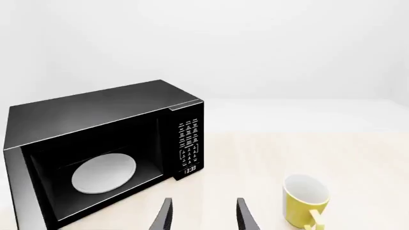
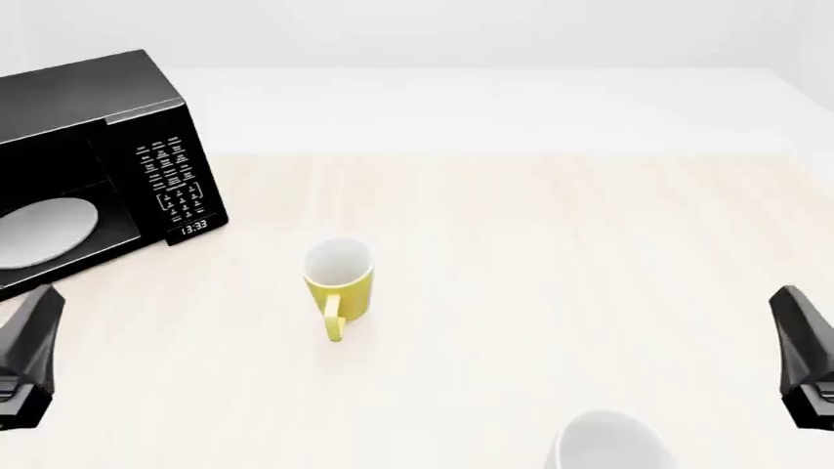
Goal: Put the yellow and white mug in the microwave and close it.
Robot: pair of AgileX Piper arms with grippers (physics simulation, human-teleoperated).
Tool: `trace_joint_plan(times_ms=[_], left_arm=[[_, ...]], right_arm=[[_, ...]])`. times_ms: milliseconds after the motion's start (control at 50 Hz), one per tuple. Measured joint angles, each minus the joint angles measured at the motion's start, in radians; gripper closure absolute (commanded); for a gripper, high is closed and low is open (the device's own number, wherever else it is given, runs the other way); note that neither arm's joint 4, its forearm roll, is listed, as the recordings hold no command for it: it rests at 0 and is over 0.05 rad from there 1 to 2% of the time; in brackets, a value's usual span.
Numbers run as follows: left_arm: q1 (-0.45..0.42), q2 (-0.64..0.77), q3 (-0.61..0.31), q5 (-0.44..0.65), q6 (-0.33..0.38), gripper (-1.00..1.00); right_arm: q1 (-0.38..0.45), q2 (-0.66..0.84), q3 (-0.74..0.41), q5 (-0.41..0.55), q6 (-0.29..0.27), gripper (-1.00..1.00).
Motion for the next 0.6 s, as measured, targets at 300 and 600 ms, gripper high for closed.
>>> trace_joint_plan(times_ms=[300,600], left_arm=[[0.014,0.066,0.0,-0.037,0.016,-1.0],[0.021,0.154,0.001,-0.09,0.047,-1.0]], right_arm=[[-0.001,0.005,-0.003,-0.001,0.0,-1.0],[-0.002,0.007,-0.004,-0.002,0.0,-1.0]])
